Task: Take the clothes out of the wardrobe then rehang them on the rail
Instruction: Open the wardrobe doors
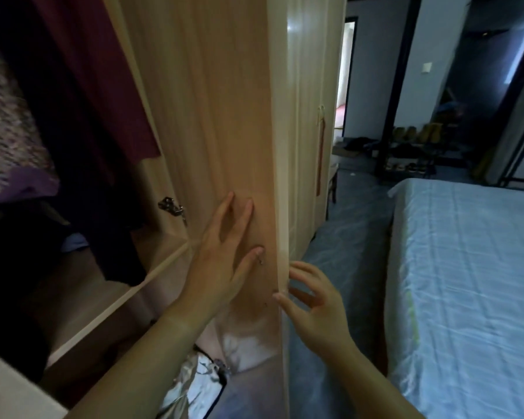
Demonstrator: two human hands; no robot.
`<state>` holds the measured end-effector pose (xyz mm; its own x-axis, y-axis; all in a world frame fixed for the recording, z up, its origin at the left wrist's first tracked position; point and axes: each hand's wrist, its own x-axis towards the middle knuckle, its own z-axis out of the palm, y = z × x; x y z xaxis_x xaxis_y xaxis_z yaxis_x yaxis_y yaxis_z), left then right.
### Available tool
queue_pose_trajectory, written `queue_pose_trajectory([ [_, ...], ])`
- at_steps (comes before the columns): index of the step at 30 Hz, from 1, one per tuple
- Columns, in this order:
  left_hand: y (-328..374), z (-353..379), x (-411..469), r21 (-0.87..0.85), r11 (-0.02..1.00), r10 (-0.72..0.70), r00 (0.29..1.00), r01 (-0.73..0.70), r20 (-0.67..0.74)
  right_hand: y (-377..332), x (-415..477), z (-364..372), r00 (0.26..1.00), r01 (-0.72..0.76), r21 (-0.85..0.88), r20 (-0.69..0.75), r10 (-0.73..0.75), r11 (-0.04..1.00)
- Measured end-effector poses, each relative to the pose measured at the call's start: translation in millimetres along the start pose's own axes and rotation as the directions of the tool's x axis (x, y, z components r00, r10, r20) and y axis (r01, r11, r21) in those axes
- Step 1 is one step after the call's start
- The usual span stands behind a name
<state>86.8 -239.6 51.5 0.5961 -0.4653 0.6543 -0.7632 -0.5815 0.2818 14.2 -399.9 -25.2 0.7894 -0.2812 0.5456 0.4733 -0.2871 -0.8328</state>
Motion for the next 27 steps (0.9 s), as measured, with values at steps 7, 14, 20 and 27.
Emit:
queue_pose_trajectory([
  [7, 7.0, 69.7, 56.7, 0.174, 0.985, 0.006, 1.0, -0.009, 0.013, 45.6, 55.4, -49.6, 0.988, 0.002, -0.024, -0.156, -0.005, 1.0],
  [14, 0.7, 117.0, 98.1, 0.299, 0.954, -0.017, 0.999, 0.029, -0.042, 88.4, 109.1, -76.5, 0.991, 0.099, -0.219, -0.068, -0.117, 0.971],
  [20, -5.3, 127.7, 97.6, 0.393, 0.919, 0.032, 0.992, 0.019, -0.122, 93.9, 106.6, -77.1, 0.981, 0.183, -0.264, -0.013, -0.193, 0.947],
  [27, -6.6, 98.0, 82.2, 0.327, 0.945, 0.001, 0.999, -0.013, 0.037, 69.6, 80.6, -71.7, 0.993, 0.109, -0.47, 0.021, -0.112, 0.876],
])
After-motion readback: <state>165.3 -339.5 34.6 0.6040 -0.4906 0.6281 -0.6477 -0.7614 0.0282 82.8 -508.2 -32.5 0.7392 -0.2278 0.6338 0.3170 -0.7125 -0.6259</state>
